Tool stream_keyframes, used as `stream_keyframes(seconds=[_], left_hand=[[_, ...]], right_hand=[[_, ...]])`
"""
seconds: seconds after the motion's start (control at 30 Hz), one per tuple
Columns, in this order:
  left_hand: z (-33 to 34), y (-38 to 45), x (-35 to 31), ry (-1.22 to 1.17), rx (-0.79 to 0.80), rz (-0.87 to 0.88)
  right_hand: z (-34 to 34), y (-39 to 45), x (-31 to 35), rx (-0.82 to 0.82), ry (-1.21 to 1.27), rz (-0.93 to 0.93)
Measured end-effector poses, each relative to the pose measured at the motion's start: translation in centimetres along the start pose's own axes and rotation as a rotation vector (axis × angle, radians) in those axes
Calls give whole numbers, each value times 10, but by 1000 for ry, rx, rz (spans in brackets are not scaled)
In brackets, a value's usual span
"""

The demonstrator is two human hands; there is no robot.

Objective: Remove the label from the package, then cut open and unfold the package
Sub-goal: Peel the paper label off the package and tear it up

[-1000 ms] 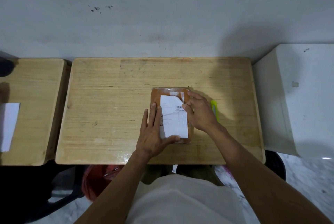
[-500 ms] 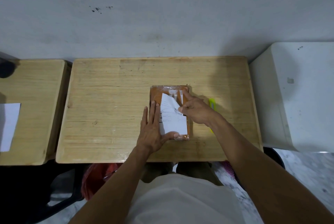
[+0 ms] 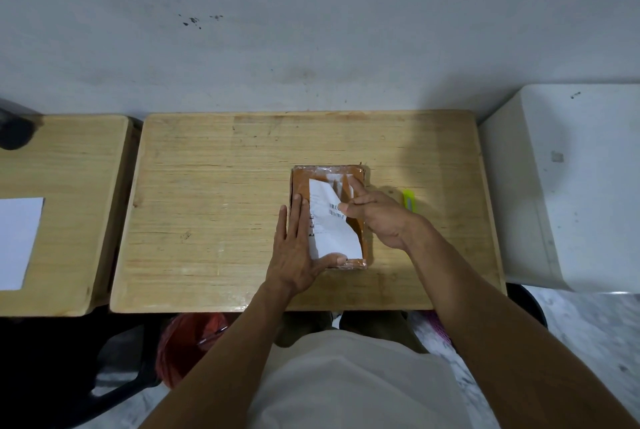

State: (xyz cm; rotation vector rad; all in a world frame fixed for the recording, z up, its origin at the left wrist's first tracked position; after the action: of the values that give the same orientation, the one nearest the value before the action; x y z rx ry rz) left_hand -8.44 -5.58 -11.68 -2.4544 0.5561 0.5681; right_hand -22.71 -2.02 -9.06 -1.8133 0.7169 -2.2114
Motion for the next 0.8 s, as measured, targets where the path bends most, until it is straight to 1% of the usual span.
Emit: stream_keyframes(seconds=[0.13, 0.23, 0.33, 0.37, 0.47, 0.5, 0.6, 0.67, 0.73, 0.8], left_hand=[[-2, -1, -3, -34, 7, 18], [-3, -4, -4, -49, 19, 22], [-5, -4, 2, 3, -34, 57], [-6, -4, 6, -4, -39, 43], [-7, -5, 11, -35, -1, -5], [-9, -6, 9, -41, 13, -12], [-17, -9, 5, -63, 44, -42], [-28, -13, 5, -96, 19, -26], [-48, -16, -8, -199, -16, -8], [-75, -16, -35, -345, -51, 64]], right_hand=[[-11, -1, -12, -85, 147, 32], [-13, -4, -14, -118, 189, 39], [-23, -8, -3, -205, 336, 0], [-30, -9, 1, -242, 329, -17], [-52, -17, 15, -335, 30, -34], [-55, -20, 18, -354, -8, -43], [-53, -30, 24, -378, 49, -65], [-51, -38, 29, -368, 68, -95], [-49, -43, 31, -354, 68, -112], [-48, -47, 32, -335, 83, -117]])
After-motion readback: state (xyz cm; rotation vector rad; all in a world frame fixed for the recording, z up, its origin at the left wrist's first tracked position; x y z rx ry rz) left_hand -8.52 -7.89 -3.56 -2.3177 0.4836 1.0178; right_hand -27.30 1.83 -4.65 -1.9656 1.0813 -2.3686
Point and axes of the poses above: each hand's wrist, its own y-axis towards the middle knuckle, its own z-axis out of the palm, x = y × z, the point moved 10 cm from there along y, towards the middle knuckle, and after that the axes turned 13 degrees about -z, right-handed, at the moved point
